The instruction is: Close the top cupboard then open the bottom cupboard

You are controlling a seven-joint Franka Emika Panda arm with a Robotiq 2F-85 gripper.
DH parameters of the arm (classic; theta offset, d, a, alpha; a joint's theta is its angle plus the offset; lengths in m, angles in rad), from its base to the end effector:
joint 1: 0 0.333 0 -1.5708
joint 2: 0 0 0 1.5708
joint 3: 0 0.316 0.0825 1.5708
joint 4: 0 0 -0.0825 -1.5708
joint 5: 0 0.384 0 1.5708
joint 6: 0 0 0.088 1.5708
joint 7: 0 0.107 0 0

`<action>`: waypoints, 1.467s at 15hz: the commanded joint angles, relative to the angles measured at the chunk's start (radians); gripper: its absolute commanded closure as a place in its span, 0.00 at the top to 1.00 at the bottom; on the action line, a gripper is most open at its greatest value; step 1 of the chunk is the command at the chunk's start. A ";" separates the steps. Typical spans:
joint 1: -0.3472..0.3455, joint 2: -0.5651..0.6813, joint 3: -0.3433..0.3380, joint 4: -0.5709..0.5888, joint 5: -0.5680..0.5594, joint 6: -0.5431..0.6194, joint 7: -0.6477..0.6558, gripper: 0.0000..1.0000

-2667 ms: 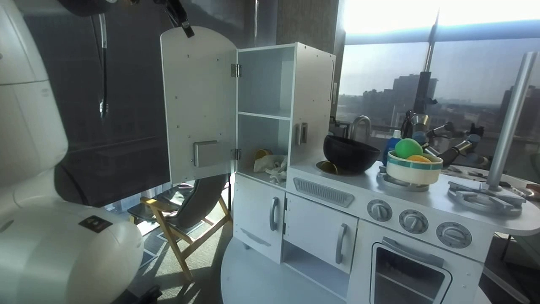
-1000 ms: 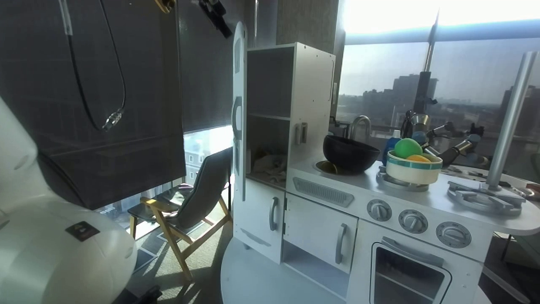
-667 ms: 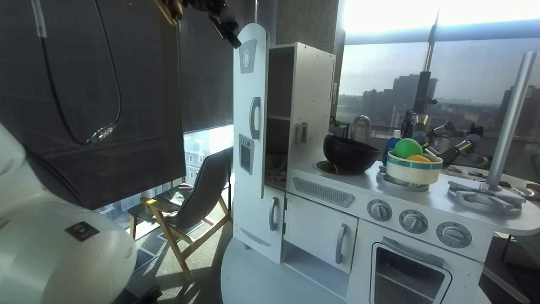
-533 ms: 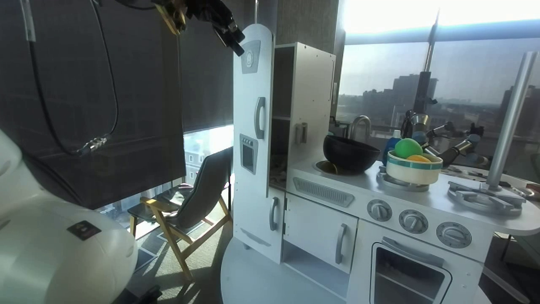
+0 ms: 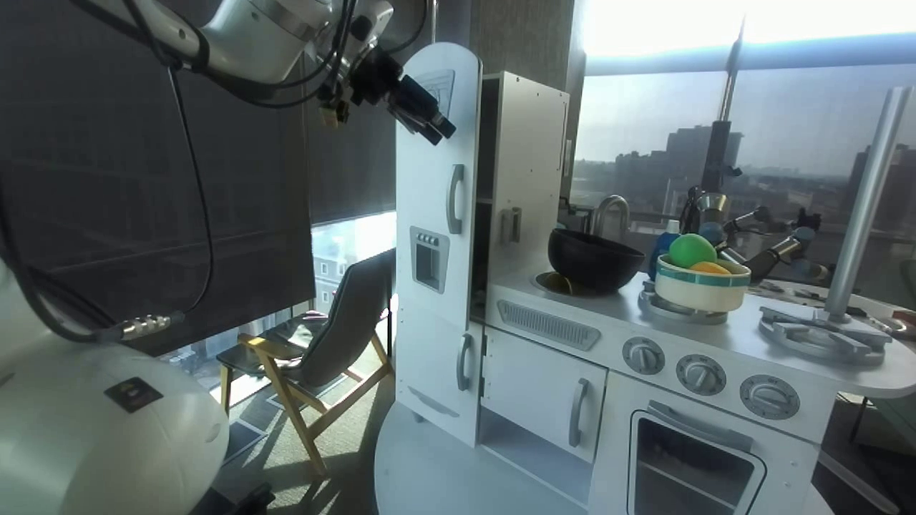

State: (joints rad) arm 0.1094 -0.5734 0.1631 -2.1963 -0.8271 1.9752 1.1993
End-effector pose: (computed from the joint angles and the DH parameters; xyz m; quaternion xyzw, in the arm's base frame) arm 0.4003 0.0818 0.6565 0.8309 -0.3173 0.4000 0.2212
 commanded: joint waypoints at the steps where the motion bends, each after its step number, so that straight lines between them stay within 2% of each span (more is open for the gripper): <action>1: -0.046 -0.041 -0.028 -0.119 -0.073 0.230 0.076 1.00; 5: -0.094 -0.014 -0.028 -0.181 -0.129 0.412 0.139 1.00; 8: -0.121 -0.005 -0.027 -0.207 -0.155 0.485 0.167 1.00; 13: -0.145 0.008 -0.027 -0.225 -0.164 0.550 0.176 1.00; 19: -0.142 0.053 -0.029 -0.225 -0.140 0.613 0.157 1.00; 22: -0.115 0.041 -0.051 -0.267 -0.075 0.615 0.111 1.00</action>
State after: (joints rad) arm -0.0186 -0.5182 0.1324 -2.4301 -0.9543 2.5517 1.3478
